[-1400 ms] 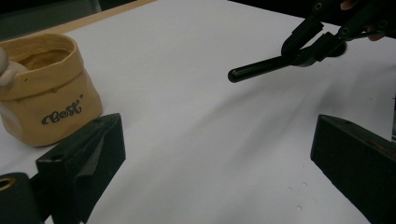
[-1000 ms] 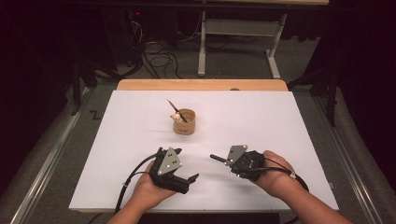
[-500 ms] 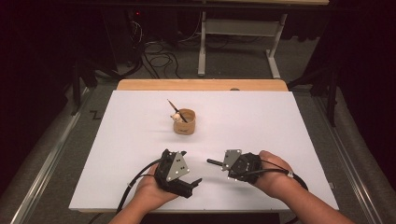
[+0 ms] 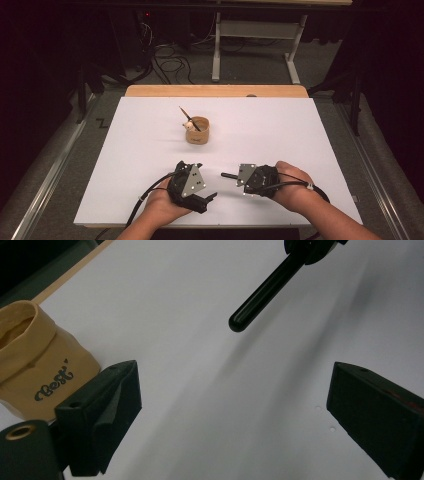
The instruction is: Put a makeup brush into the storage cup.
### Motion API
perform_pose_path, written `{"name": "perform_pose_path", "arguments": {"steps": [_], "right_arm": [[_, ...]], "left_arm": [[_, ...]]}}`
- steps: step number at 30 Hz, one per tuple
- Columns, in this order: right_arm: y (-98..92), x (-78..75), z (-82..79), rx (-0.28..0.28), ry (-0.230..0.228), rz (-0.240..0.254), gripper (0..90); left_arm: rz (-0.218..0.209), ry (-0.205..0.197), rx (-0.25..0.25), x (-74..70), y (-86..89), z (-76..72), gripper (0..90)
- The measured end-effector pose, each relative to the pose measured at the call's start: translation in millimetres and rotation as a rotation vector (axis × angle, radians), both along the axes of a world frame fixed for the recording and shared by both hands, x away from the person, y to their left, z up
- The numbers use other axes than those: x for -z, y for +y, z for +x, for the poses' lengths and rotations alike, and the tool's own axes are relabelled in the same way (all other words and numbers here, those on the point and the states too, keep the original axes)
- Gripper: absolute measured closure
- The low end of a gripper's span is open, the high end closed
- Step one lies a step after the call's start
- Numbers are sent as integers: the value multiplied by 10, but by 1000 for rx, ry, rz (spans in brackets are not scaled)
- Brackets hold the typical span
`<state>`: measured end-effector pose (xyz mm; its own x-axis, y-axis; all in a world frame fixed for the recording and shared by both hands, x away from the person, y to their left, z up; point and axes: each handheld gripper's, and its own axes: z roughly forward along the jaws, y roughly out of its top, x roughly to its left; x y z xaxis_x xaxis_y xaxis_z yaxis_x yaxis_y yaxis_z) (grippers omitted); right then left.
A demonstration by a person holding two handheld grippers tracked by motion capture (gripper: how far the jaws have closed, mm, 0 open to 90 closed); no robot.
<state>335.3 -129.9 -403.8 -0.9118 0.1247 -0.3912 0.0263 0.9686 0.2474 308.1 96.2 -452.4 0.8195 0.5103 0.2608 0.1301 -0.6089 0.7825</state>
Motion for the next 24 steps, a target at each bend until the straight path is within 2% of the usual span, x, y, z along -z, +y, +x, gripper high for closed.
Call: {"name": "perform_pose_path", "arguments": {"steps": [5, 11, 17, 24], "right_arm": [[-8, 1, -8, -8, -10, -3, 799], [-5, -6, -19, -20, -7, 4, 798], [-6, -10, -34, -26, -12, 7, 798], [2, -23, -57, -53, -19, 21, 798]], "left_arm": [[75, -57, 20, -25, -50, -26, 79], [136, -110, 37, -53, -68, -37, 82], [128, -126, 52, -60, -66, -48, 102], [117, -120, 59, -65, -62, -38, 115]]}}
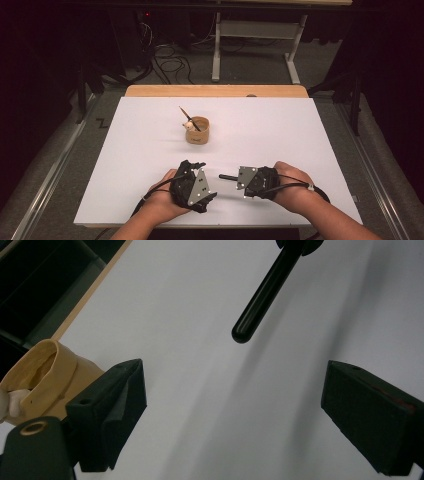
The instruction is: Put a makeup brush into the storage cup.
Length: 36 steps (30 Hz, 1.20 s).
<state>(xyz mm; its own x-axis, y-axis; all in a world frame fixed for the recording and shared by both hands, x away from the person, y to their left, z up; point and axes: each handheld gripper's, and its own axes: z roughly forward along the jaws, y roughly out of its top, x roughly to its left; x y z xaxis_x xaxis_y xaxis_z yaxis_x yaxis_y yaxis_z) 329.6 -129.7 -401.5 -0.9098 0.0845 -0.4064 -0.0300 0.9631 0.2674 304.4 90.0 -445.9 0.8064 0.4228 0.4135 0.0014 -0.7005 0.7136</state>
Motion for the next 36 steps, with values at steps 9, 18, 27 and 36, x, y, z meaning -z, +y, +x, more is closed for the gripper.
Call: {"name": "perform_pose_path", "arguments": {"steps": [9, 18, 27, 36], "right_arm": [[-3, 0, -36, -30, -22, 33, 799], [2, 1, -57, -59, -31, 45, 799], [32, -11, -88, -87, -50, 41, 798], [67, -2, -94, -103, -50, 35, 798]], "left_arm": [[-35, 1, 7, -20, 24, 13, 148], [-37, 7, 28, -16, 24, 22, 198], [23, -61, 48, 9, -25, -16, 311], [100, -144, 76, 38, -120, -52, 398]]}}
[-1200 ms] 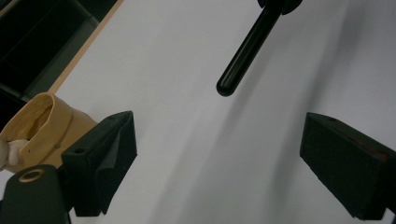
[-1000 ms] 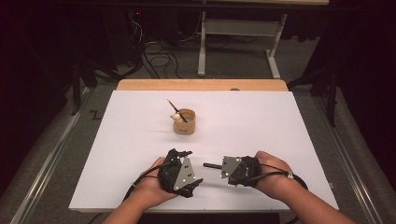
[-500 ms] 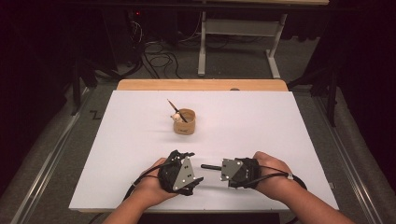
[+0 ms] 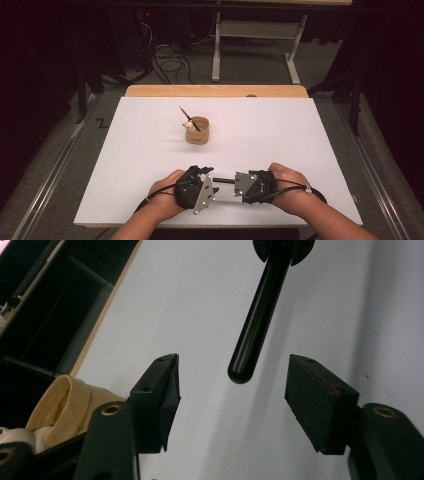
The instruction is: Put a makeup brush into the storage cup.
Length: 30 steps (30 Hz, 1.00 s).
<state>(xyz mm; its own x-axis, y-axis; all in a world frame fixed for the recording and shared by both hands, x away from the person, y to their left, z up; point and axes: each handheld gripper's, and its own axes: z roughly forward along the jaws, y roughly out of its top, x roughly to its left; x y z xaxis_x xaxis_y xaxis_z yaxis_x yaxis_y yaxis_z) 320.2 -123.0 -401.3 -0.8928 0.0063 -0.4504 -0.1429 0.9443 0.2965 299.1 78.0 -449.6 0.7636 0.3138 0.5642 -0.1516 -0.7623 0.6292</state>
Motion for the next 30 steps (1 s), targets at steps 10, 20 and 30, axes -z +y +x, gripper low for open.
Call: {"name": "perform_pose_path", "arguments": {"steps": [10, 20, 30], "right_arm": [[18, 4, -1, -14, -9, -5, 798], [34, 15, -8, -8, -4, -4, 798], [47, 22, 1, -10, 0, 3, 798]], "left_arm": [[55, -66, 19, 2, -42, -27, 476], [76, -104, 30, -2, -64, -38, 546], [109, -117, 44, -12, -80, -44, 607]]}}
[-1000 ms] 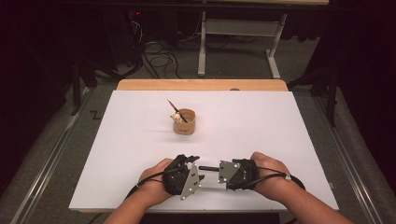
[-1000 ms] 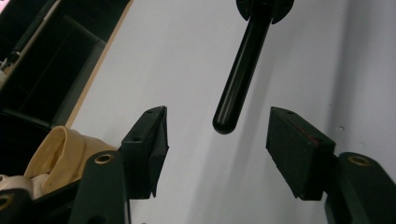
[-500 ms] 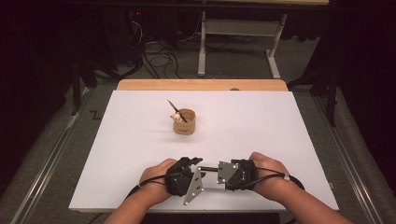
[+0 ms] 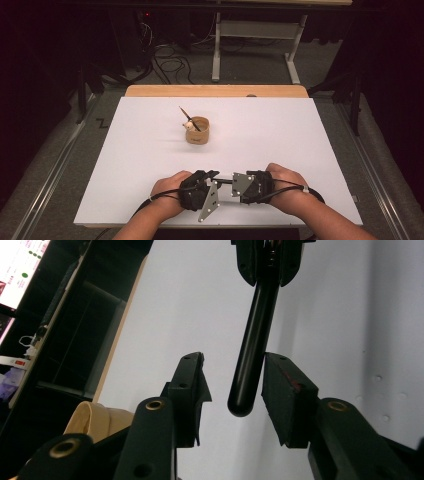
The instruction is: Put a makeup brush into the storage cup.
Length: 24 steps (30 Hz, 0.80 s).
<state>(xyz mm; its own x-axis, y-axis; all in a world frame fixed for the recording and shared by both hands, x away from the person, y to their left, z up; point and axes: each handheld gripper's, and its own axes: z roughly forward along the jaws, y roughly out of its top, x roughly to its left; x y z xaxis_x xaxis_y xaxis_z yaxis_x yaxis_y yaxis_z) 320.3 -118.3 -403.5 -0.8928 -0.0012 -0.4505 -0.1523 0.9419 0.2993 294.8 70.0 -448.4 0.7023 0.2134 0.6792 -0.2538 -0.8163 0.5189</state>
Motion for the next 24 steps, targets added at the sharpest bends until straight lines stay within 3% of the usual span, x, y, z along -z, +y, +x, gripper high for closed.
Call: {"name": "perform_pose_path", "arguments": {"steps": [1, 9, 24], "right_arm": [[1, 0, 1, -1, 0, 0, 798], [17, -9, -2, -5, -2, -4, 798], [46, -22, -11, -12, -4, 0, 798]], "left_arm": [[-14, 3, 0, 11, -8, -2, 613], [28, -3, 3, 8, -27, 3, 626], [48, -16, 8, 56, -61, -4, 678]]}}
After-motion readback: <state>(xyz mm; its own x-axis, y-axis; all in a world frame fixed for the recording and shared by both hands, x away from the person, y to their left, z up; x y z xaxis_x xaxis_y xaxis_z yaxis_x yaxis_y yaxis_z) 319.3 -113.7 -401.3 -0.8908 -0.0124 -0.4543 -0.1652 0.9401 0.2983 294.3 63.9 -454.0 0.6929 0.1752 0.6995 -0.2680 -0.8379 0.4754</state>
